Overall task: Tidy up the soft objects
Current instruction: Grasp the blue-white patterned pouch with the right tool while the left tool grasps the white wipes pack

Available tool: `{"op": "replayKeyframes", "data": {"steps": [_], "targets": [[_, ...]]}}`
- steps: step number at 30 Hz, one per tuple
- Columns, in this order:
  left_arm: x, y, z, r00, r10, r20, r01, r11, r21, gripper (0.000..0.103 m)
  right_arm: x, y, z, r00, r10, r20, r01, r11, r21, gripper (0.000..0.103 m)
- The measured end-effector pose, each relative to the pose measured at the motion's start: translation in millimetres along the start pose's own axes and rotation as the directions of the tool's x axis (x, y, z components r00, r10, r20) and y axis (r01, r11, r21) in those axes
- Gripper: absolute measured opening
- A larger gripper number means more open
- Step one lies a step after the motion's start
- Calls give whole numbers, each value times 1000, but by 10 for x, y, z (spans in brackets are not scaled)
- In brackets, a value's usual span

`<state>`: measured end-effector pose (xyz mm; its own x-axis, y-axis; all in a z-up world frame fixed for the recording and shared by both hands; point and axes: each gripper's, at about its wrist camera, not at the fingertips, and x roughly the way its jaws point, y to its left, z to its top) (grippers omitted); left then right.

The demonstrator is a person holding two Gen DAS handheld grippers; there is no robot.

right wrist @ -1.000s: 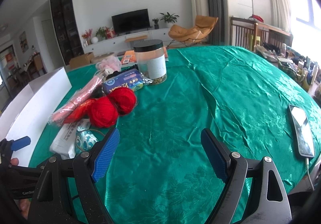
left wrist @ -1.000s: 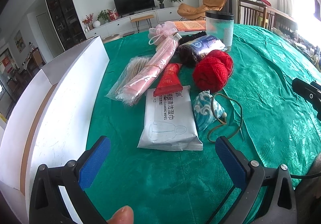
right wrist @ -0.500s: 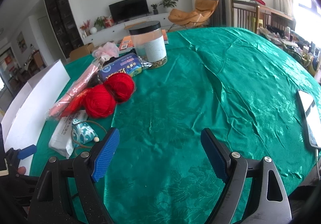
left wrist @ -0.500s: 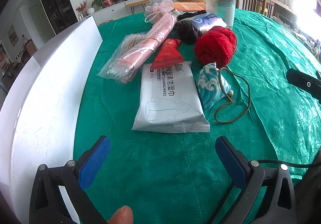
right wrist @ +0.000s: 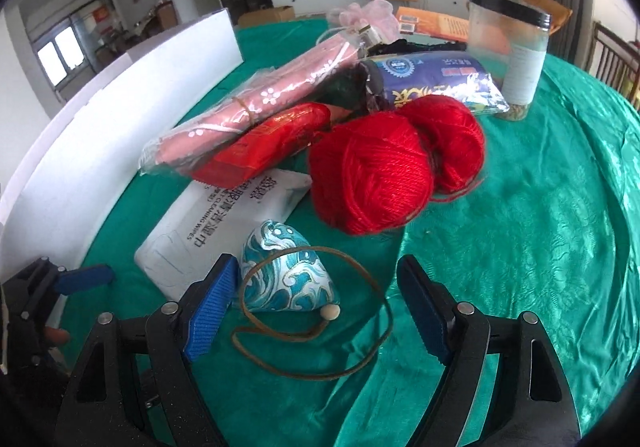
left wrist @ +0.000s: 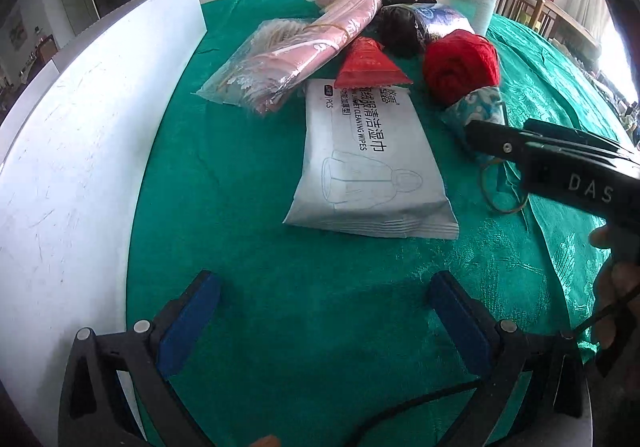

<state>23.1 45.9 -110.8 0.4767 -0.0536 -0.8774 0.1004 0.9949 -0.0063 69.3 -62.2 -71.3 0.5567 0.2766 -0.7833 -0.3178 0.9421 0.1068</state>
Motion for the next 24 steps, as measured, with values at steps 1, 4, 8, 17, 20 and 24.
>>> {"op": "replayKeyframes", "data": {"steps": [1,4,8,17,20,24], "targets": [[3,0,4,1000,-2,-1,2,1000,3,103,-48,-126,-22,998,-69,5,69,996,60,82],[-5,1,-4,1000,-3,6,3,1000,0,103,-364,-756,-286,960,-280,-2,268,916,300,83],[-8,7,-7,1000,4,10,-4,1000,-15,103,-902,-1549,-621,919,-392,29,301,750,589,86],[-17,18,-14,1000,2,8,-2,1000,-10,103,-791,-1454,-565,946,-322,41,243,784,571,86],[-20,16,-19,1000,4,9,-4,1000,-12,103,-708,-1385,-599,940,-340,8,281,790,545,86],[-30,12,-50,1000,6,28,-5,1000,-12,103,-698,-1432,-630,944,-330,1,272,779,565,85]]}}
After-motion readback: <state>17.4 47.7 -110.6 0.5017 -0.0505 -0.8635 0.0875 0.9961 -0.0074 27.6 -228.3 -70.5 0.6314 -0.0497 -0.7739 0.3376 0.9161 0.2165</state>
